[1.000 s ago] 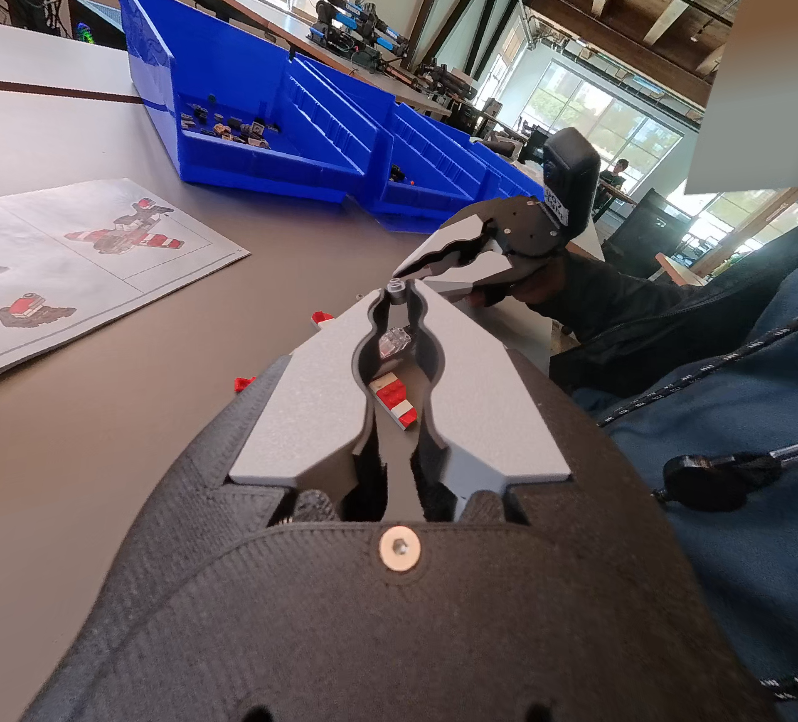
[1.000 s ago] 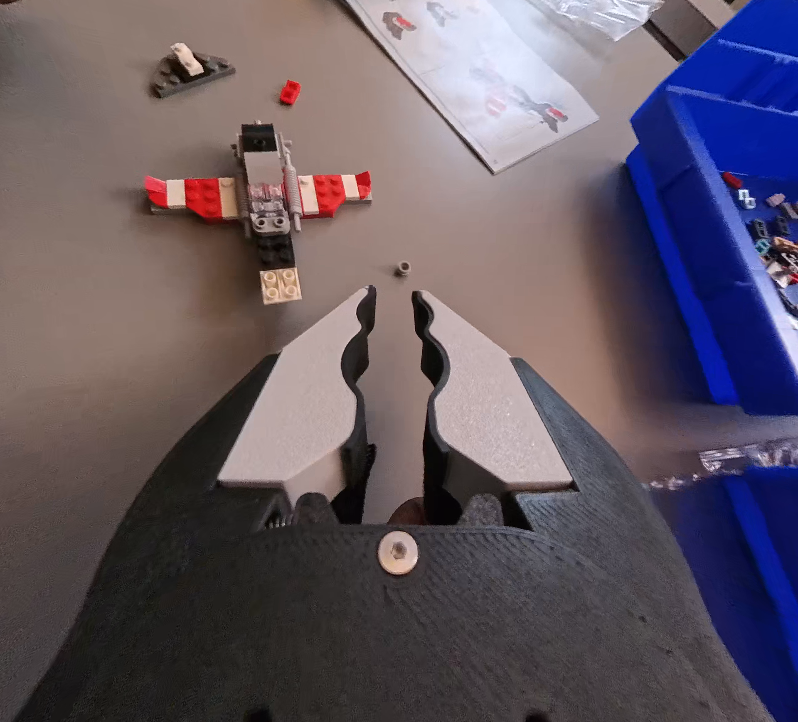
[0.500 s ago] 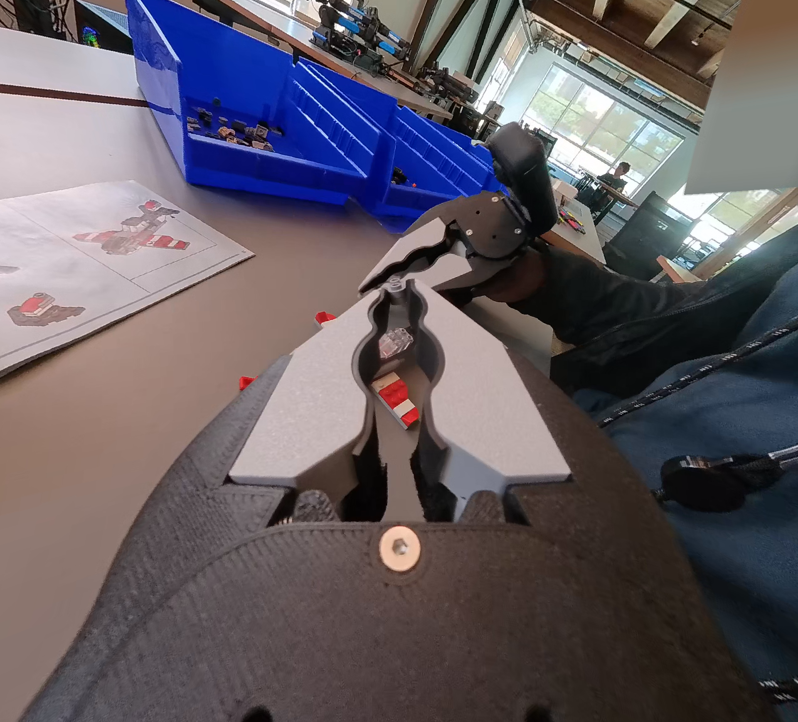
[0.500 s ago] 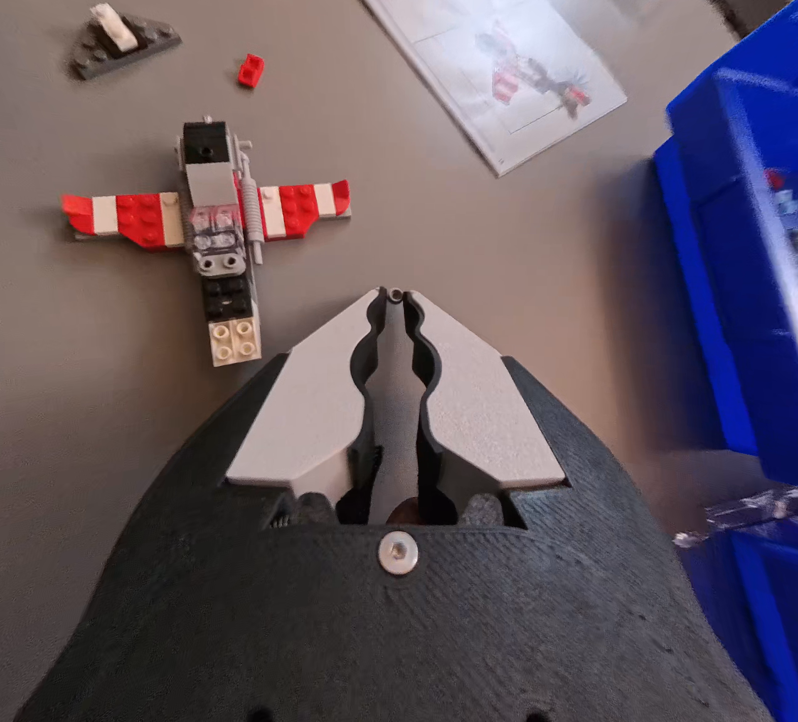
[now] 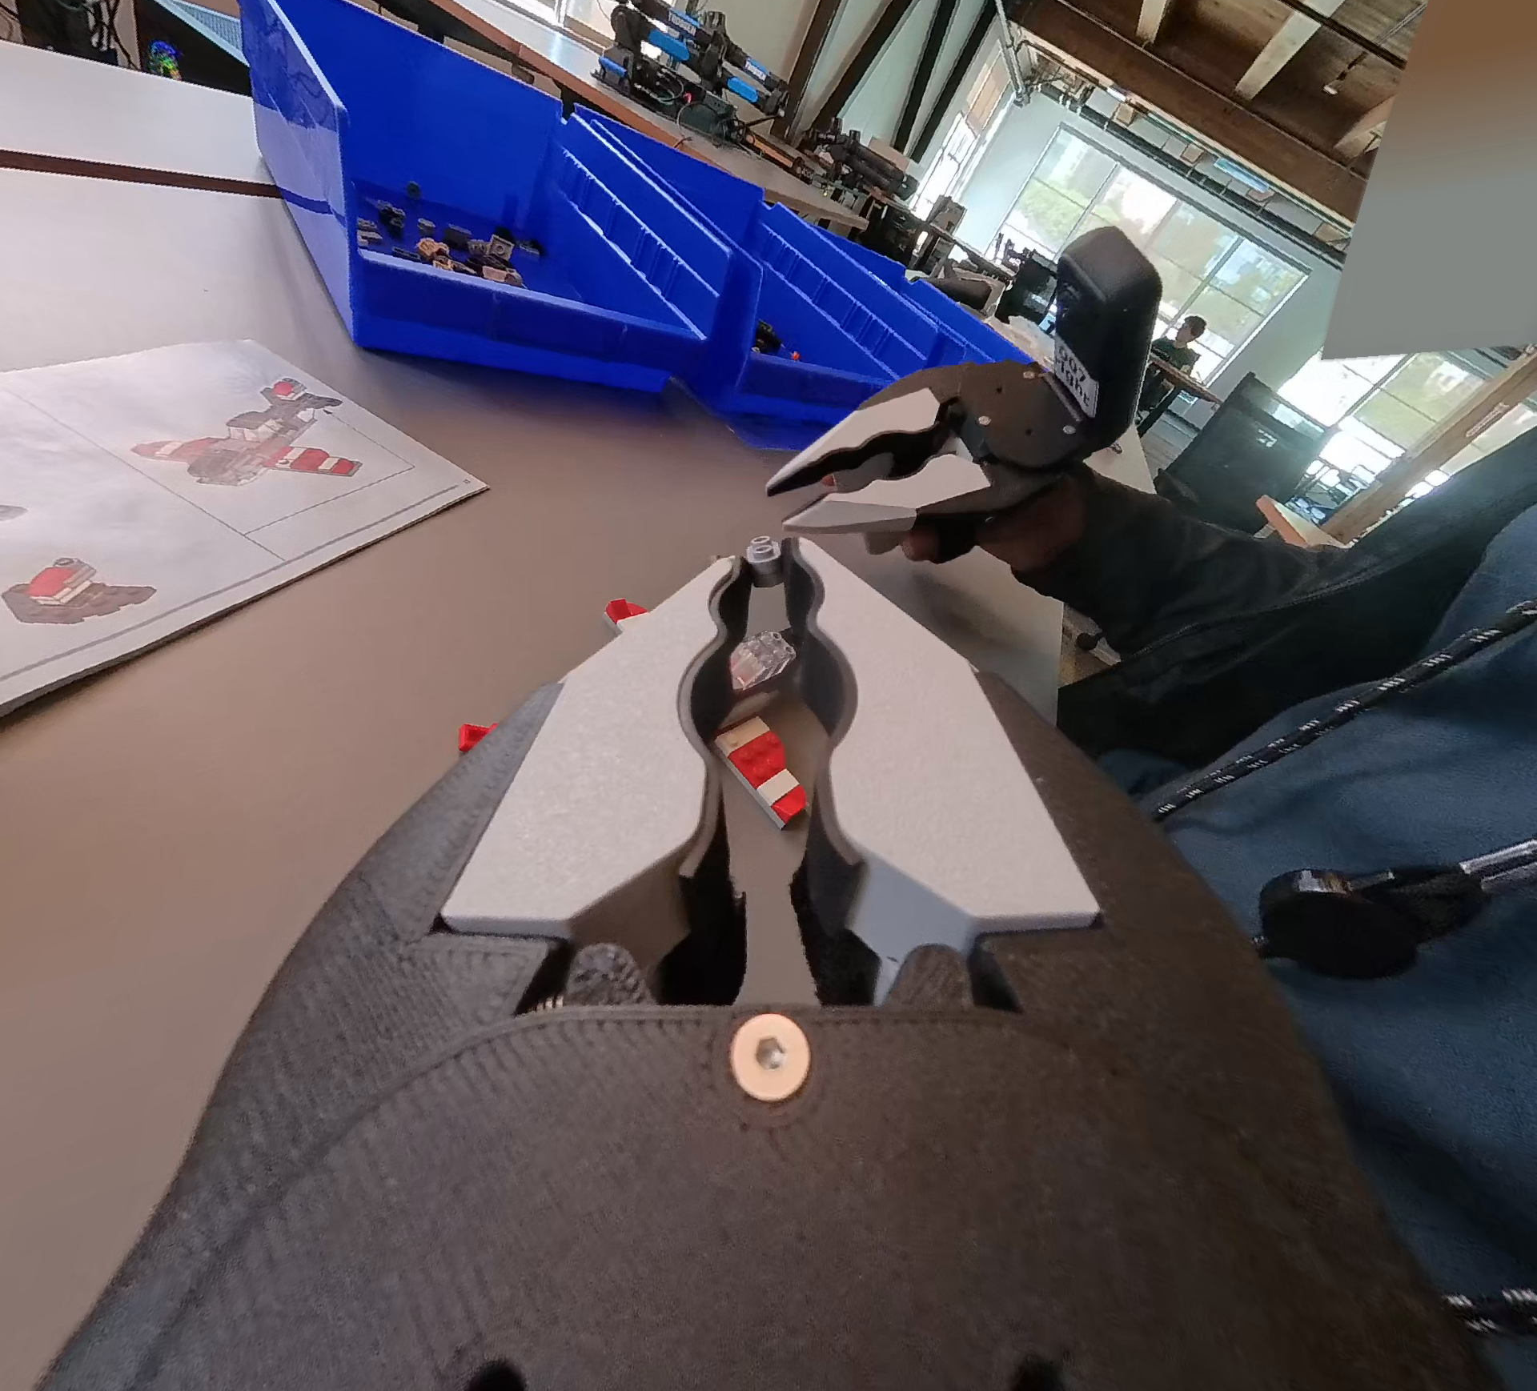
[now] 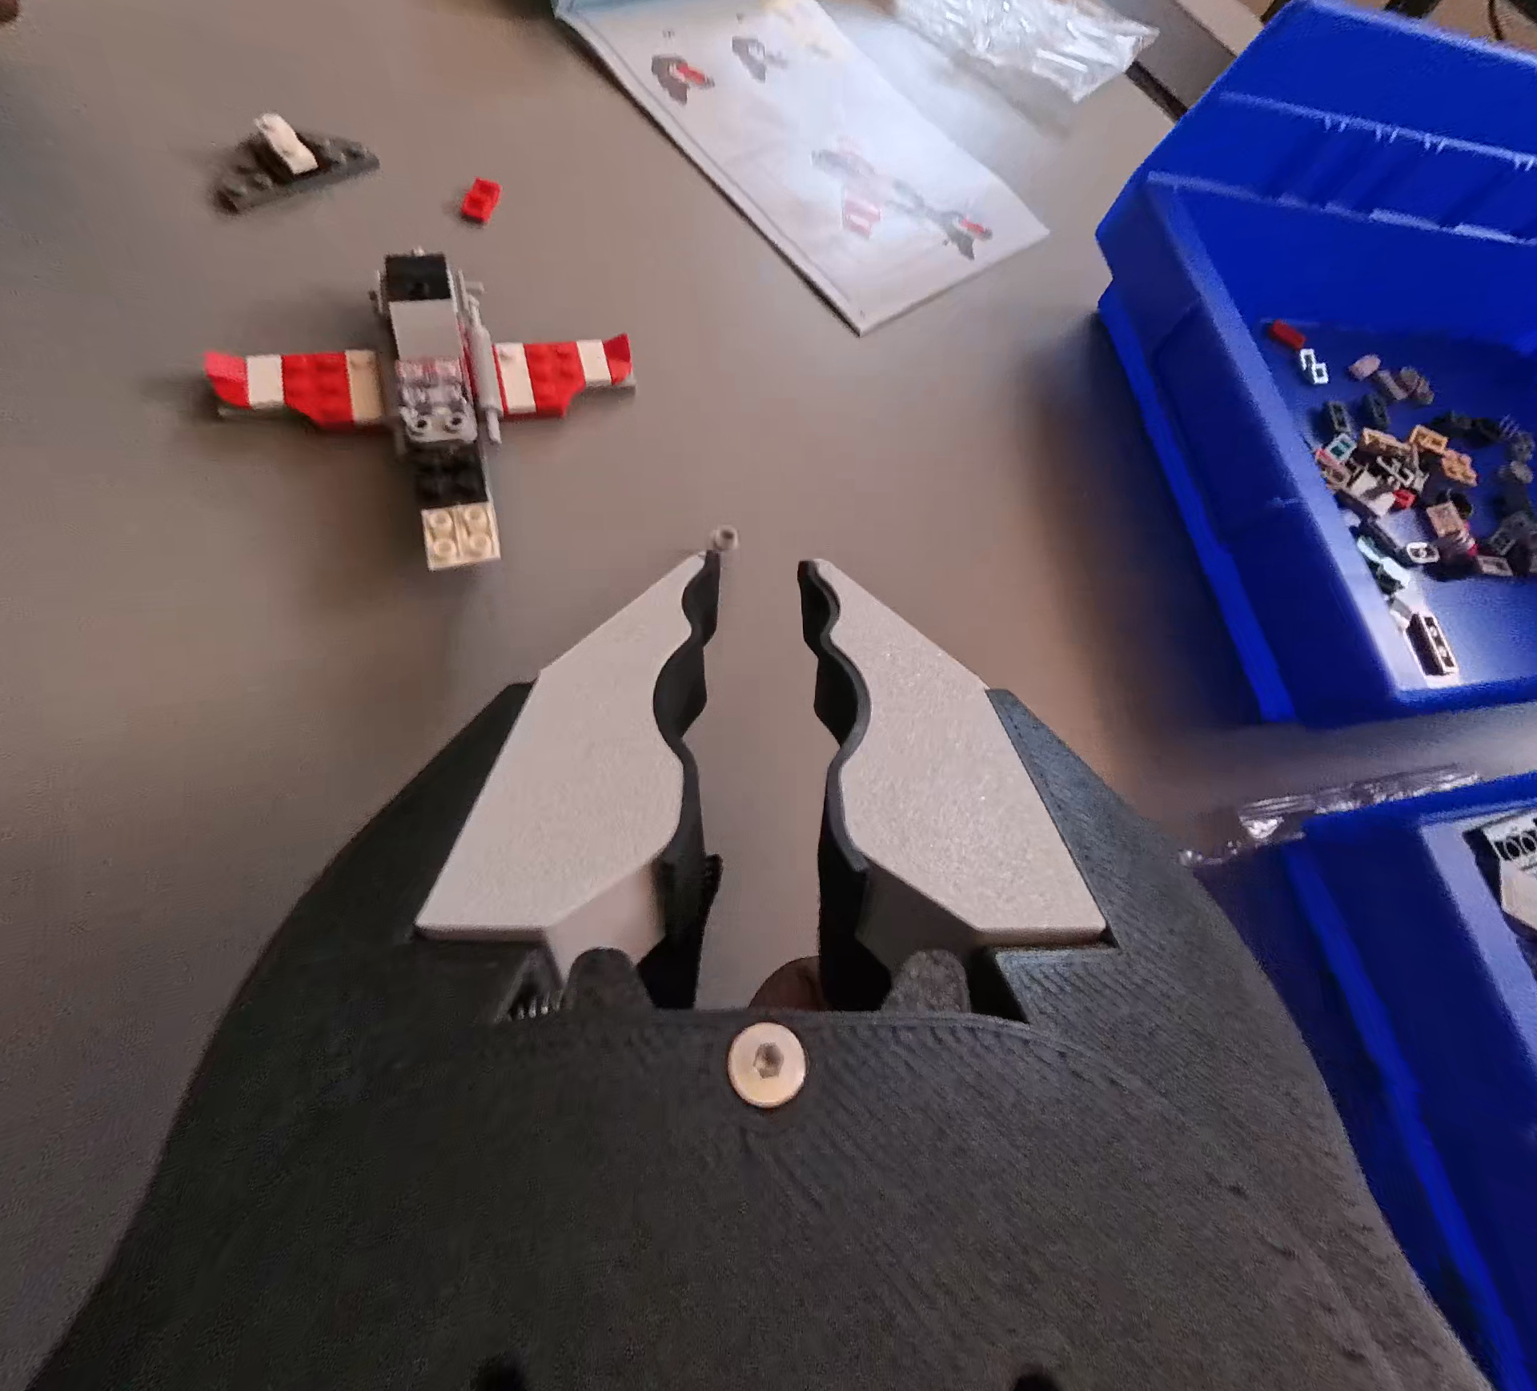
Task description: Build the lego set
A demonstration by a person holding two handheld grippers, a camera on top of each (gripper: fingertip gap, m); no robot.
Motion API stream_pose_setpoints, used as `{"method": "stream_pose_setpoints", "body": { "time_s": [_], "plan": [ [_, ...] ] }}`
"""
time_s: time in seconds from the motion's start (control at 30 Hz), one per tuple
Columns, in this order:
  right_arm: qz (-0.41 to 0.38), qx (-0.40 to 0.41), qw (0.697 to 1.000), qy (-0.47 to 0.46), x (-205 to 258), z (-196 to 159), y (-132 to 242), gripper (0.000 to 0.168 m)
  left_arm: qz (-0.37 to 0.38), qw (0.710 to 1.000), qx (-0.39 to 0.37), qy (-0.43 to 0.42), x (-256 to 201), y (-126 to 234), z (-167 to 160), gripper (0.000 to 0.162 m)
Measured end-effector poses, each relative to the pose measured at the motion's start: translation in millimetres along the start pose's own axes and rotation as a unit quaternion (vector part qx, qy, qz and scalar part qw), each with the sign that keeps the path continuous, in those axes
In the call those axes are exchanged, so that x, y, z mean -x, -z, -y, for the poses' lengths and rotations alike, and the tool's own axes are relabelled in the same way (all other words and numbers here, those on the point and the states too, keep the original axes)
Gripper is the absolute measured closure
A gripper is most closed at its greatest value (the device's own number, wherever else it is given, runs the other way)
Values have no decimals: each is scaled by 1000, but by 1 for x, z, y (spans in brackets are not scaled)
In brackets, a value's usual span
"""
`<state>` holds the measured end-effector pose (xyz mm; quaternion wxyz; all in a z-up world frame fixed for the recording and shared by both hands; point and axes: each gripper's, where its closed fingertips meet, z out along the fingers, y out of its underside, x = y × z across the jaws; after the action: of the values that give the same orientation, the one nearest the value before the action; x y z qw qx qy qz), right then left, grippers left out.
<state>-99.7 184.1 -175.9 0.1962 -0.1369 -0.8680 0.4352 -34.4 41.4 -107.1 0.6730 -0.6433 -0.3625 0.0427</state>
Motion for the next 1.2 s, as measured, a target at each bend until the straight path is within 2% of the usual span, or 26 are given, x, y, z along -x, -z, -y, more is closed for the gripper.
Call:
{"method": "stream_pose_setpoints", "body": {
  "time_s": [0.13, 0.43, 1.2],
  "plan": [
    [-4, 19, 1000, -9, -3, -11, 1, 150, 1, 1000, -1, 0, 0, 0, 0, 154],
    [18, 39, 999, 0, 9, -10, -14, 154, 1, 1000, 1, -2, 0, 0, 0, 154],
    [-11, 85, 996, -40, -10, -22, -27, 159, 2, 1000, 0, -2, 0, 1, 0, 154]
  ]
}}
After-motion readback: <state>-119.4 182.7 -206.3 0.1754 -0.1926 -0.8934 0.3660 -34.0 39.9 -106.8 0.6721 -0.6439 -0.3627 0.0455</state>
